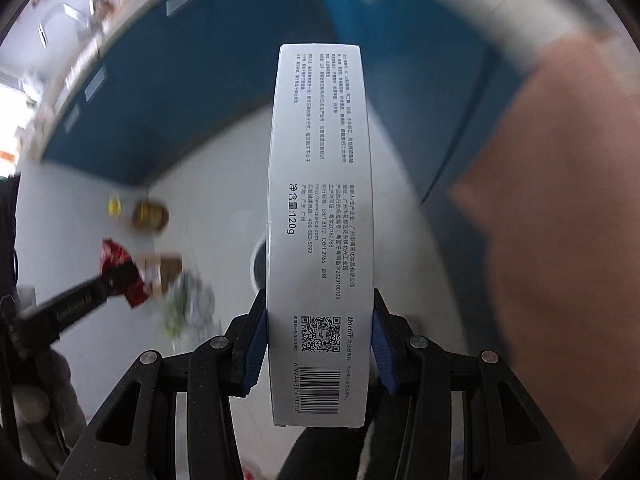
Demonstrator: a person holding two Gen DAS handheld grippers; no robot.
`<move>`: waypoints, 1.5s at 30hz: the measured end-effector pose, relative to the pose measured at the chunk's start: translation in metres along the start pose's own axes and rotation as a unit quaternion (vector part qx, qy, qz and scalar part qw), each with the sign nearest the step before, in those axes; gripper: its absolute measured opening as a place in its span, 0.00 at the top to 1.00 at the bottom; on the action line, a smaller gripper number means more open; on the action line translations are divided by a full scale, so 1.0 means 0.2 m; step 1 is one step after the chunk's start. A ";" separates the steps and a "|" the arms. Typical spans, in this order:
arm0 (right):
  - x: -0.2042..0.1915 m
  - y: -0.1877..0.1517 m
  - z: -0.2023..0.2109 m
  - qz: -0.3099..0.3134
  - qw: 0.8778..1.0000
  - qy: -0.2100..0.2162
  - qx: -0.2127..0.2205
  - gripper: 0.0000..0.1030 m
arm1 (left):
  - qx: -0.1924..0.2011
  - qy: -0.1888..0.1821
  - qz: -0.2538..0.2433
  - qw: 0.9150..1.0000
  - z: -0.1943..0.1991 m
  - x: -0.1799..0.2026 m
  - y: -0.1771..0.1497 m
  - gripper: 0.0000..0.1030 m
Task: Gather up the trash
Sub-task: 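Carry both items down to the grey bin and open both tools to drop them, then raise both tools back up toward the counter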
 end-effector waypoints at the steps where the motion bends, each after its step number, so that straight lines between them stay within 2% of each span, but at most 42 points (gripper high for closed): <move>1: -0.01 -0.02 -0.15 0.003 1.000 0.004 -0.019 0.54 | -0.016 -0.003 0.017 1.000 -0.18 -0.06 -0.01 0.91; 5: 0.01 -0.15 -0.85 0.008 0.994 0.028 -0.102 0.54 | -0.064 -0.010 0.055 0.996 -0.77 -0.21 -0.06 0.91; 7: 0.05 -0.21 -1.15 0.011 0.989 0.034 -0.140 0.54 | -0.084 -0.024 0.065 0.994 -0.99 -0.24 -0.09 0.91; 8: 0.07 -0.24 -1.31 0.017 0.986 0.036 -0.161 0.54 | -0.096 -0.032 0.068 0.993 -1.16 -0.26 -0.12 0.91; 11: 0.14 -0.36 -1.70 0.050 0.977 0.012 -0.207 0.54 | -0.129 -0.030 0.057 0.990 -1.50 -0.32 -0.18 0.91; 14: 0.18 -0.44 -1.95 0.085 0.964 -0.005 -0.251 0.54 | -0.152 -0.025 0.054 0.987 -1.69 -0.36 -0.24 0.89; 16: 0.18 -0.45 -2.06 0.105 0.953 -0.017 -0.283 0.52 | -0.160 -0.039 0.050 0.985 -1.73 -0.37 -0.25 0.84; 17: 0.17 -0.46 -2.10 0.105 0.950 -0.021 -0.292 0.52 | -0.163 -0.032 0.048 0.985 -1.74 -0.40 -0.26 0.83; 18: 0.17 -0.47 -2.12 0.108 0.947 -0.024 -0.303 0.51 | -0.164 -0.027 0.046 0.985 -1.74 -0.41 -0.26 0.78; 19: 0.16 -0.46 -2.14 0.111 0.945 -0.028 -0.306 0.41 | -0.164 -0.022 0.046 0.985 -1.74 -0.43 -0.26 0.58; 20: 0.13 -0.44 -2.14 0.110 0.946 -0.030 -0.304 0.27 | -0.159 -0.023 0.051 0.986 -1.72 -0.46 -0.26 0.27; 21: 0.10 -0.42 -2.15 0.107 0.947 -0.029 -0.301 0.24 | -0.151 -0.023 0.054 0.987 -1.70 -0.47 -0.25 0.14; 22: 0.08 -0.40 -2.13 0.105 0.949 -0.029 -0.297 0.22 | -0.145 -0.021 0.057 0.988 -1.69 -0.48 -0.23 0.05; 26: 0.07 -0.29 -2.00 0.097 0.958 -0.036 -0.268 0.22 | -0.117 -0.009 0.077 0.990 -1.56 -0.58 -0.17 0.05; 27: 0.07 -0.26 -1.96 0.099 0.961 -0.041 -0.256 0.20 | -0.113 -0.007 0.081 0.990 -1.53 -0.59 -0.15 0.05; 29: 0.03 -0.19 -1.87 0.102 0.965 -0.054 -0.237 0.08 | -0.101 -0.003 0.091 0.991 -1.46 -0.63 -0.14 0.05; 33: -0.02 -0.09 -1.71 0.125 0.971 -0.087 -0.184 0.07 | -0.083 0.024 0.087 0.992 -1.31 -0.67 -0.13 0.05; 36: -0.07 -0.05 -1.59 0.140 0.973 -0.105 -0.153 0.02 | -0.073 0.039 0.089 0.993 -1.17 -0.69 -0.15 0.05; 41: -0.18 -0.04 -1.28 0.153 0.975 -0.114 -0.117 0.02 | -0.046 0.065 0.087 0.993 -0.78 -0.69 -0.19 0.05; 45: -0.29 -0.03 -0.91 0.155 0.978 -0.112 -0.084 0.02 | -0.018 0.069 0.079 0.994 -0.42 -0.65 -0.22 0.05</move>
Point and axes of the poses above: each gripper's, at about its wrist camera, not at the fingertips, and z roughly against the way its jaws point, x to its right, y to its top, the point moved 10 cm from there along -z, roughly the way its jaws point, and after that the axes turned 4 degrees about -z, right-handed, at the moved point
